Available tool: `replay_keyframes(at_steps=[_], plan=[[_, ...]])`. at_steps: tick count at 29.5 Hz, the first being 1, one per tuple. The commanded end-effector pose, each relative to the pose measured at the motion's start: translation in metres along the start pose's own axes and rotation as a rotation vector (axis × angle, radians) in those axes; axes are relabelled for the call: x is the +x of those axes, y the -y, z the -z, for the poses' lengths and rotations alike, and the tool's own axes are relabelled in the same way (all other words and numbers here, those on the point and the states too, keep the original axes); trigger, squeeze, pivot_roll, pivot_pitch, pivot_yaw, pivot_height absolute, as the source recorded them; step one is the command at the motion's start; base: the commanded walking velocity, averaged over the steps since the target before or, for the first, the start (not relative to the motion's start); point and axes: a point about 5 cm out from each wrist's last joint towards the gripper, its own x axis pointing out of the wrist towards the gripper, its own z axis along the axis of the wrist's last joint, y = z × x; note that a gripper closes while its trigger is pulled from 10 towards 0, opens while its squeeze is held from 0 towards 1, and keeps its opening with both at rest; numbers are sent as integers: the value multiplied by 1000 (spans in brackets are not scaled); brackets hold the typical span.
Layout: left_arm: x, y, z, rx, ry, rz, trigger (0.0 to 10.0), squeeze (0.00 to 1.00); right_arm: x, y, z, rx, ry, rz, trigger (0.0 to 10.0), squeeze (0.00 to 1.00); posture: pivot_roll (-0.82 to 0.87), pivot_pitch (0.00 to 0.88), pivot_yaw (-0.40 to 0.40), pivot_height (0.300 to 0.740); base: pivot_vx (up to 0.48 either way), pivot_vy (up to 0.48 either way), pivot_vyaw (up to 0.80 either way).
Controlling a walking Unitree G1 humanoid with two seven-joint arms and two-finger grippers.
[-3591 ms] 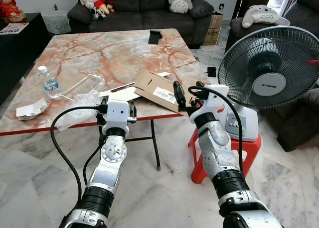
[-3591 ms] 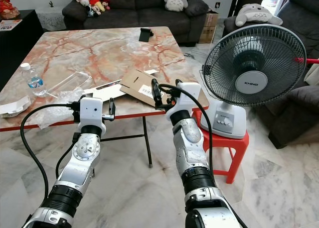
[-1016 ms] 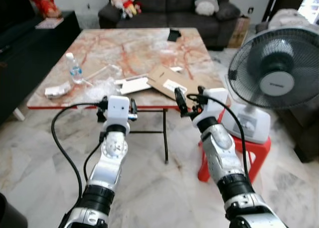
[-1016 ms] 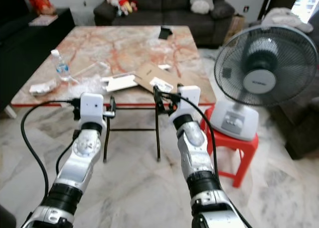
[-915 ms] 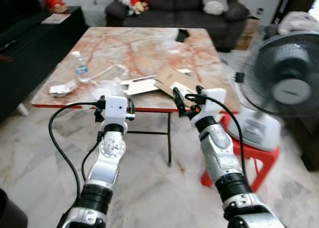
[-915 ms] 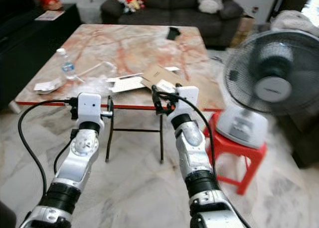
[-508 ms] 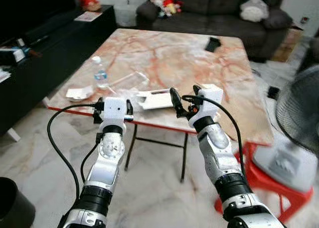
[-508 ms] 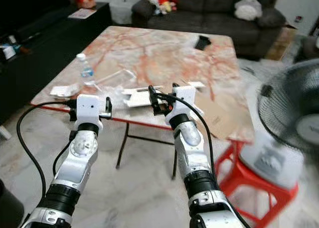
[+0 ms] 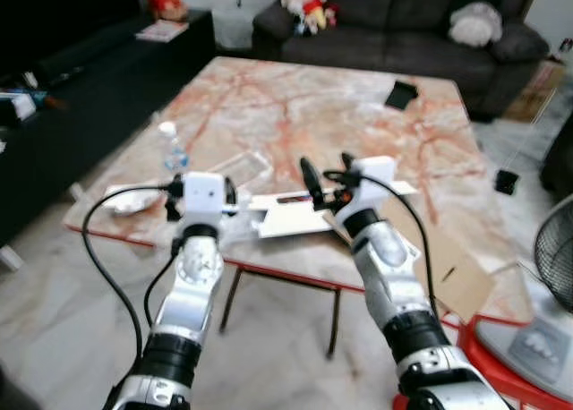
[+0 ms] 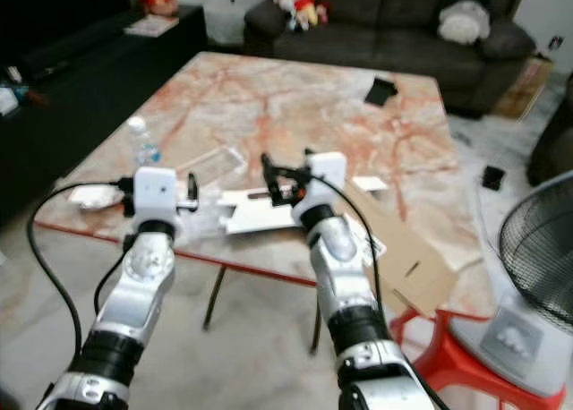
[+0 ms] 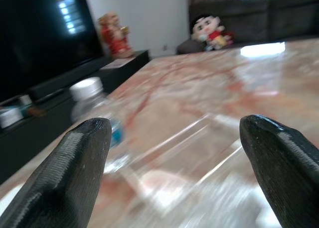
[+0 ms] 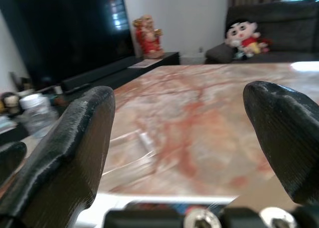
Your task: Picking trash to rubbish bin
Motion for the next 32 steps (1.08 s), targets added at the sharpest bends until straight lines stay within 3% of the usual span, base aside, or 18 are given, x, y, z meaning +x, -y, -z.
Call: replay_keyframes(at_steps=[1,8,18,21,23,29,31,32], plan=[[1,-4,-8,5,43,-5,10000,0,6,-10,-5,10,18,-31,10000,0,-6,10,-42,740,0,0,0],[-5,-1,-16,20,77,21,10000,0,6,-9,-6,20,25,-29,10000,0,-6,10,-42,740,0,0,0],[-1,-4,-33,48,109,22,10000,0,6,-9,-7,32,31,-30,10000,0,-5,15,-46,740,0,0,0],[-4,-5,-53,52,149,56,10000,0,5,-9,-7,37,32,-33,10000,0,-6,20,-45,740,0,0,0],[-6,-6,-56,54,140,47,10000,0,5,-9,-7,38,31,-33,10000,0,-5,21,-46,740,0,0,0],[-12,-7,-45,55,57,30,10000,0,5,-10,-6,43,27,-35,10000,0,-5,21,-46,740,0,0,0],[-16,-5,-23,40,-43,33,10000,0,5,-12,-5,45,23,-42,10000,0,-5,21,-46,740,0,0,0],[-16,-5,-23,40,-43,33,10000,0,5,-12,-5,45,23,-42,10000,0,-5,21,-46,740,0,0,0]])
